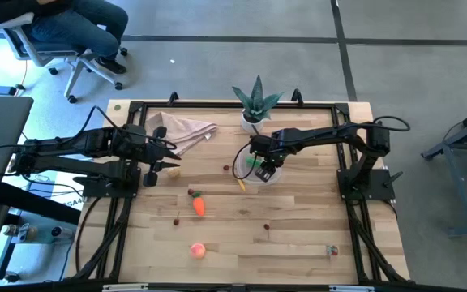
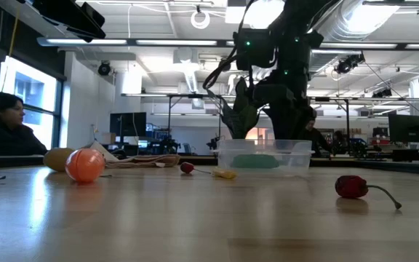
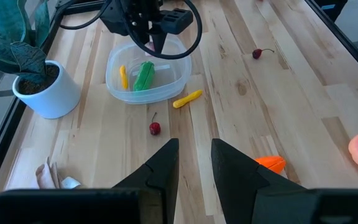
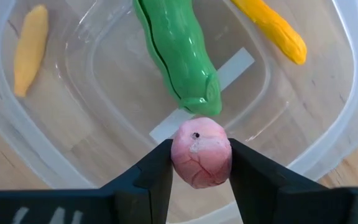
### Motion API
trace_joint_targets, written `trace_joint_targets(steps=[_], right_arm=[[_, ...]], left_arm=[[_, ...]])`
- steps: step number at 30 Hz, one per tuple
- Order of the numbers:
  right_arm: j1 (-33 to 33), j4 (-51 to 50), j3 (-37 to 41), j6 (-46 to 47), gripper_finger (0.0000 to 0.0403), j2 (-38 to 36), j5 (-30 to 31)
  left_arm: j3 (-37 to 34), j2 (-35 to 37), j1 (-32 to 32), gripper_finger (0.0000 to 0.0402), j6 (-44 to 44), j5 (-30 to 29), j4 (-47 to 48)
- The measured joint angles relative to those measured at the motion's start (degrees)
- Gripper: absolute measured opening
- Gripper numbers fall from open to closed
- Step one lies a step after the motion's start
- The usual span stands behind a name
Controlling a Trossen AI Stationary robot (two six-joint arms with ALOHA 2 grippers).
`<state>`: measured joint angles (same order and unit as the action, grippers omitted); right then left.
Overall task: Pick and placing Produce into tupperware
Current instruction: Put the peach into the transparent bin, then put the strawberry into the transparent bin
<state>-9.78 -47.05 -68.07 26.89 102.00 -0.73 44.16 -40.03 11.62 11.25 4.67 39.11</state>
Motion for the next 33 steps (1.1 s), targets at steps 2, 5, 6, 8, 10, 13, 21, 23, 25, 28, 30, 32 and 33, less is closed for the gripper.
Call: trace_joint_targets(steps=[2, 5, 6, 8, 10, 13, 21, 23, 25, 28, 30, 32, 33], right_arm=[[-0.1, -0.2, 0.0, -0.2, 0.0143, 0.1, 0.0], [-0.4, 0.2, 0.0, -0.3, 0.0151, 0.1, 0.0], [-0.6, 0.1, 0.0, -0.3, 0.0154, 0.1, 0.0], [-0.8, 0.2, 0.0, -0.4, 0.0157, 0.1, 0.0], [-0.9, 0.3, 0.0, -0.4, 0.0158, 0.1, 0.0], [-0.9, 0.7, 0.0, -0.4, 0.0158, 0.1, 0.0], [-0.9, -2.8, -2.1, 0.2, 0.0158, 0.1, -4.1], [-0.8, -6.1, -4.0, 1.2, 0.0158, 0.1, -4.9], [-0.5, -9.8, -6.5, 1.8, 0.0158, 0.1, -4.9], [0.5, -17.1, -10.7, 3.8, 0.0158, 0.1, -4.9], [1.7, -23.2, -13.9, 5.7, 0.0158, 0.1, -4.5], [3.4, -30.1, -16.9, 8.3, 0.0158, 0.0, -3.2], [4.6, -33.9, -18.1, 10.1, 0.0158, -0.1, -2.4]], left_arm=[[0.0, 0.0, 0.0, 0.0083, 0.0, 0.0, 0.0], [0.0, 0.0, 0.0, 0.0083, 0.0, 0.0, 0.0], [0.0, 0.0, 0.0, 0.0083, 0.0, 0.0, 0.0], [0.0, 0.0, 0.0, 0.0083, 0.0, 0.0, 0.0], [0.0, 0.0, 0.0, 0.0083, 0.0, 0.0, 0.0], [0.0, 0.0, 0.0, 0.0083, 0.0, 0.0, 0.0], [0.0, 0.0, 0.0, 0.0083, 0.0, 0.0, 0.0], [0.0, 0.0, 0.0, 0.0083, 0.0, 0.0, 0.0], [0.0, 0.0, 0.0, 0.0083, 0.0, 0.0, 0.0], [0.0, 0.0, 0.0, 0.0083, 0.0, 0.0, 0.0], [0.0, 0.0, 0.0, 0.0083, 0.0, 0.0, 0.0], [0.0, 0.0, 0.0, 0.0083, 0.0, 0.0, 0.0], [0.0, 0.0, 0.0, 0.0083, 0.0, 0.0, 0.0]])
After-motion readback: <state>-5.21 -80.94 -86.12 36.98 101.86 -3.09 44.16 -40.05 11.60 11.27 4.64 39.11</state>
